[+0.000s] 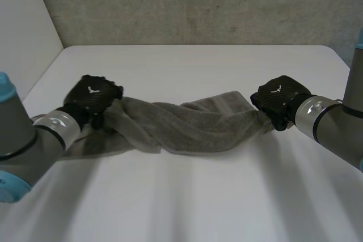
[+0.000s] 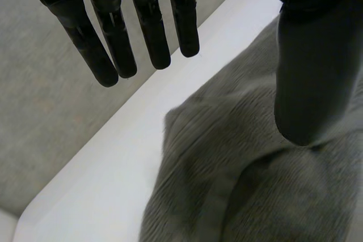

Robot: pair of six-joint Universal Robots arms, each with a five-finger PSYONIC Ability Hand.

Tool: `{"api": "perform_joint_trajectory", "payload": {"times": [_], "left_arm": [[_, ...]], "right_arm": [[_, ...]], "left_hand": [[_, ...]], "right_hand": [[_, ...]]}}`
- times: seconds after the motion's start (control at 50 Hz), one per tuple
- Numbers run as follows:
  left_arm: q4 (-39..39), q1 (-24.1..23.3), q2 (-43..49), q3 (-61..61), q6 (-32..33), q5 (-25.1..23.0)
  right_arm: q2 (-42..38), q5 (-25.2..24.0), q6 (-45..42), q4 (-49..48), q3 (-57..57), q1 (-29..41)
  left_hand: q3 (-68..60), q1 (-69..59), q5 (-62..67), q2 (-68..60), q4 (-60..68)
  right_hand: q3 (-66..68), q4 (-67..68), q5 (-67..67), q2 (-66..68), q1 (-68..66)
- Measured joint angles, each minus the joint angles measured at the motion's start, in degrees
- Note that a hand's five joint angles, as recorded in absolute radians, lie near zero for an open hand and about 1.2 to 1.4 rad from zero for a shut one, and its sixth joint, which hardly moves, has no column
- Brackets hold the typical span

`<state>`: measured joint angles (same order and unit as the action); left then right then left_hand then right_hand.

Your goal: Fold the towel.

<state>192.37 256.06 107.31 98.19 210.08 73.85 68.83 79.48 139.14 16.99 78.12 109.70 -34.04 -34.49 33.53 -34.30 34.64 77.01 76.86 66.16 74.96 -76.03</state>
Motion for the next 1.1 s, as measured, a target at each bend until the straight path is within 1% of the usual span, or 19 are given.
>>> {"api": "perform_joint_trajectory", "payload": {"times": [0.02,0.08,0.14,0.22,0.34,0.42,0.64,0.88,1.1], "left_arm": [[0.1,-0.6,0.1,0.1,0.0,0.0],[0.7,-4.0,1.6,0.3,0.1,0.0],[0.7,-6.1,3.8,0.2,0.2,0.2],[0.7,-8.7,8.0,-0.7,0.3,0.7],[0.7,-10.5,13.5,-2.8,0.4,1.7],[0.7,-11.1,16.5,-4.7,0.4,3.5],[1.7,-11.5,19.6,-9.0,0.4,7.7],[3.3,-11.5,21.6,-11.8,0.5,8.1],[3.3,-11.5,23.9,-15.2,0.6,8.2]], "right_arm": [[0.0,0.0,0.0,-0.1,0.0,0.0],[0.0,0.0,0.0,-0.7,0.2,0.0],[-0.1,0.1,0.0,-1.0,0.4,0.0],[-0.4,0.1,0.0,-1.1,0.5,0.0],[-0.6,0.1,0.0,-1.2,0.8,0.0],[-0.9,0.1,-0.1,-1.2,1.0,0.2],[-1.3,0.1,-0.3,-1.5,1.5,0.6],[-2.3,0.1,-0.6,-2.0,2.1,1.7],[-3.1,0.2,-0.7,-2.1,2.5,2.4]], "left_hand": [[-1.1,-0.8,1.1,-0.9,0.7],[-9.6,-9.4,10.1,-9.6,9.2],[-13.3,-13.1,13.7,-13.0,12.9],[-14.6,-14.2,14.8,-14.3,14.1],[-15.8,-15.4,16.0,-15.6,15.3],[-15.9,-15.4,16.1,-15.7,15.3],[-15.9,-15.4,16.1,-15.7,15.3],[-16.1,-15.5,16.1,-15.9,15.6],[-22.2,-21.4,16.1,-21.9,21.4]], "right_hand": [[0.0,0.0,0.0,0.0,0.0],[0.0,0.0,0.0,0.0,0.0],[0.0,0.0,0.0,0.0,0.0],[0.0,0.0,0.0,0.0,0.0],[0.0,0.0,0.0,0.0,0.0],[0.0,0.0,0.0,0.0,0.0],[0.0,0.0,0.0,0.0,0.0],[0.0,0.0,0.0,0.0,0.0],[0.0,0.0,0.0,0.0,0.0]]}}
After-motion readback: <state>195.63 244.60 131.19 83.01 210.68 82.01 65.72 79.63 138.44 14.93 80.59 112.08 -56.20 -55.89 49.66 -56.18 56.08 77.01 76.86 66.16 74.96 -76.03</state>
